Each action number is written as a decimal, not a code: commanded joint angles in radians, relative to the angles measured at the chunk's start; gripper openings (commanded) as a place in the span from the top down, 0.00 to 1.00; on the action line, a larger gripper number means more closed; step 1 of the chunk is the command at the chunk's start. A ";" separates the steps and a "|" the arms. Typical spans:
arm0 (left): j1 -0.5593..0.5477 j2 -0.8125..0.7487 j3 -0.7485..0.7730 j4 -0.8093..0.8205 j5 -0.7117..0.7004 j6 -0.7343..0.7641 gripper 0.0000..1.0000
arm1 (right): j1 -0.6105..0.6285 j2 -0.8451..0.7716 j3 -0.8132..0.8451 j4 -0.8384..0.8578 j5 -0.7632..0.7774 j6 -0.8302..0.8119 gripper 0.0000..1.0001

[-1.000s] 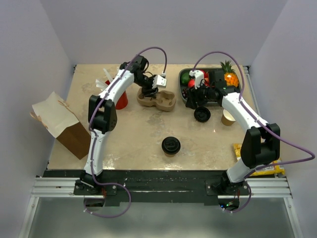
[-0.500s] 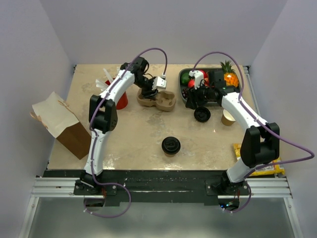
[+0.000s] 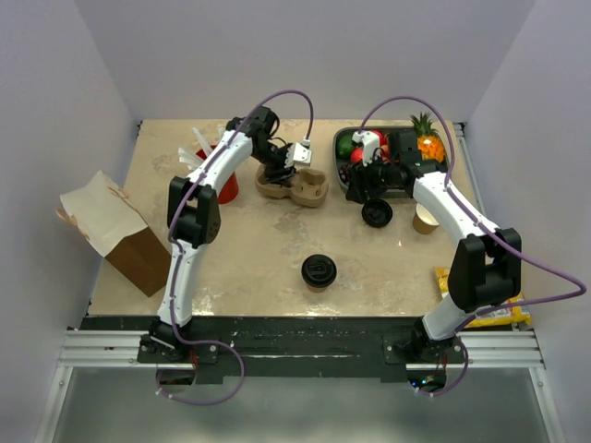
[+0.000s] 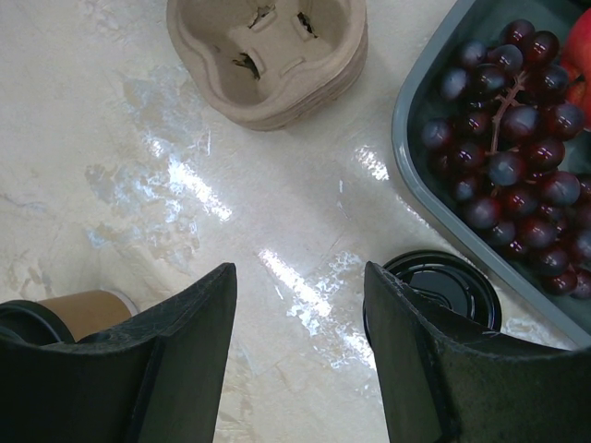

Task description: Pack the takeout coffee

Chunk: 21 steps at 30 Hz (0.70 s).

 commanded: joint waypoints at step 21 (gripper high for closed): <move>-0.001 -0.085 0.054 0.101 0.102 -0.122 0.73 | -0.006 -0.034 -0.027 0.008 0.005 -0.004 0.39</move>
